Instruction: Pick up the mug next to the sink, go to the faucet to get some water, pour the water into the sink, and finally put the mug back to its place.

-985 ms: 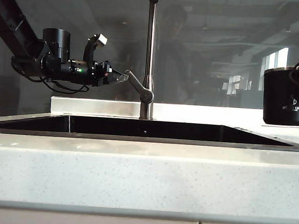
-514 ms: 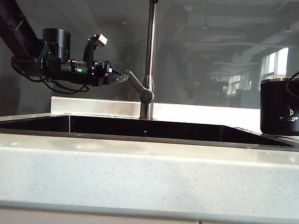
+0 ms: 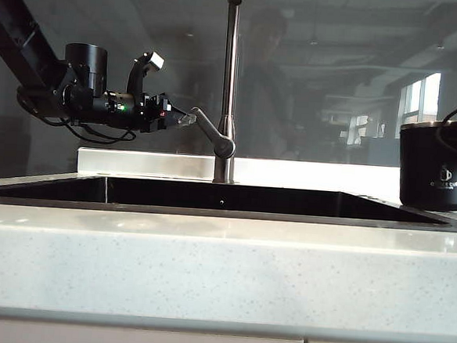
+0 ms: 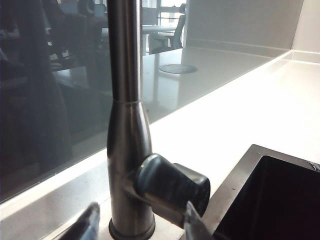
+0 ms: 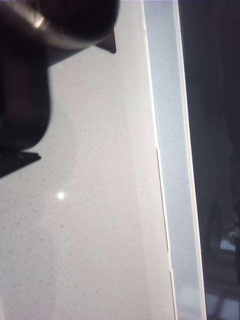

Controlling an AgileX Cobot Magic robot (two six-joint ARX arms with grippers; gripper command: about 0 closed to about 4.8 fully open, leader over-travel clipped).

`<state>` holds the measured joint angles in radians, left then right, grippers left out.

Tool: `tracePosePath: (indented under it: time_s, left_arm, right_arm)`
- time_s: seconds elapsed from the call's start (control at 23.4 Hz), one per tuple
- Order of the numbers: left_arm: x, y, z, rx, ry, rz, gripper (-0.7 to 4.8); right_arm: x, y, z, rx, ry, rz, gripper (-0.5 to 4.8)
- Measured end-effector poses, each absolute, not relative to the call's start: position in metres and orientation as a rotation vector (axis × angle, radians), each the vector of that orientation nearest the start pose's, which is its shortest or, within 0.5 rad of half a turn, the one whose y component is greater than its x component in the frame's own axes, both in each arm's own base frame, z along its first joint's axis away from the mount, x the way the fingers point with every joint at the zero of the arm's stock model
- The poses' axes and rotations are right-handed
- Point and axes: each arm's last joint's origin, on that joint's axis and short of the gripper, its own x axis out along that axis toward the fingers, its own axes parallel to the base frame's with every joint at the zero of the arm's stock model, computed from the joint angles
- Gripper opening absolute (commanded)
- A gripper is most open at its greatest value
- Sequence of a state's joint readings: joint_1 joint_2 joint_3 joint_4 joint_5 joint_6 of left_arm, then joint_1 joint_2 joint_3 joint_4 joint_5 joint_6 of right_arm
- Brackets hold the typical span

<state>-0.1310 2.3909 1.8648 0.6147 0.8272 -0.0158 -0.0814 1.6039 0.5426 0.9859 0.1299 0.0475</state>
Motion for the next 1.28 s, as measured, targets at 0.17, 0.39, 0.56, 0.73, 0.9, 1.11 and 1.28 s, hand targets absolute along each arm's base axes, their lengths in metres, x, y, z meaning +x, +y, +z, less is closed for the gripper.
tracePosePath:
  time_s: [0.17,0.39,0.56,0.73,0.9,1.11,1.28]
  left_arm:
    - [0.535,-0.092,0.220,0.017,-0.079,-0.959,2.10]
    - [0.535,-0.092,0.220,0.017,-0.079,-0.958,2.10]
    - [0.535,-0.092,0.220,0.017,-0.079,-0.958,2.10]
    - [0.535,-0.092,0.220,0.017,-0.079,-0.959,2.10]
    - [0.535,-0.092,0.220,0.017,-0.079,-0.959,2.10]
    - [0.535,-0.092,0.220,0.017,-0.079,-0.959,2.10]
    - [0.535,-0.092,0.220,0.017,-0.079,-0.959,2.10]
  right_arm:
    - [0.295,-0.028,0.174,0.045,0.084,-0.215,0.91]
    - [0.293,-0.028,0.169,0.044,0.118,-0.219,1.27]
    - [0.292,-0.028,0.170,0.044,0.119,-0.219,1.27]
    - [0.287,-0.027,0.178,0.044,0.129,-0.221,1.27]
    - [0.273,-0.026,0.178,0.043,0.131,-0.222,1.27]
    - [0.238,-0.021,0.172,0.067,0.135,-0.214,1.26]
    - [0.213,-0.009,0.183,0.175,0.055,-0.153,-0.12]
